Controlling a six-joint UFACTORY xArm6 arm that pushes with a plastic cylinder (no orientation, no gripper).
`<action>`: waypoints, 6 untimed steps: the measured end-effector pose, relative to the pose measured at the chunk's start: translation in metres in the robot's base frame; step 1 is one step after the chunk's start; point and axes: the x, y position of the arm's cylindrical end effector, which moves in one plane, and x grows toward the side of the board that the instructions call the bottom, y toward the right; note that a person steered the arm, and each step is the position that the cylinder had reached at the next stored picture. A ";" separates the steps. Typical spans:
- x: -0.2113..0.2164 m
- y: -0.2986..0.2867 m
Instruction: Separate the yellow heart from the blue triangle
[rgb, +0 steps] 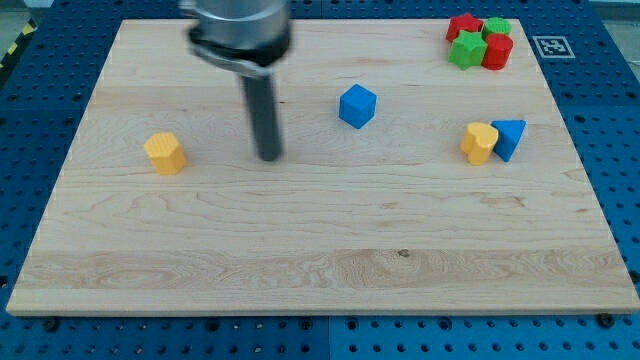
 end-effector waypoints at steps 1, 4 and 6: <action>0.019 0.106; -0.008 0.278; -0.021 0.122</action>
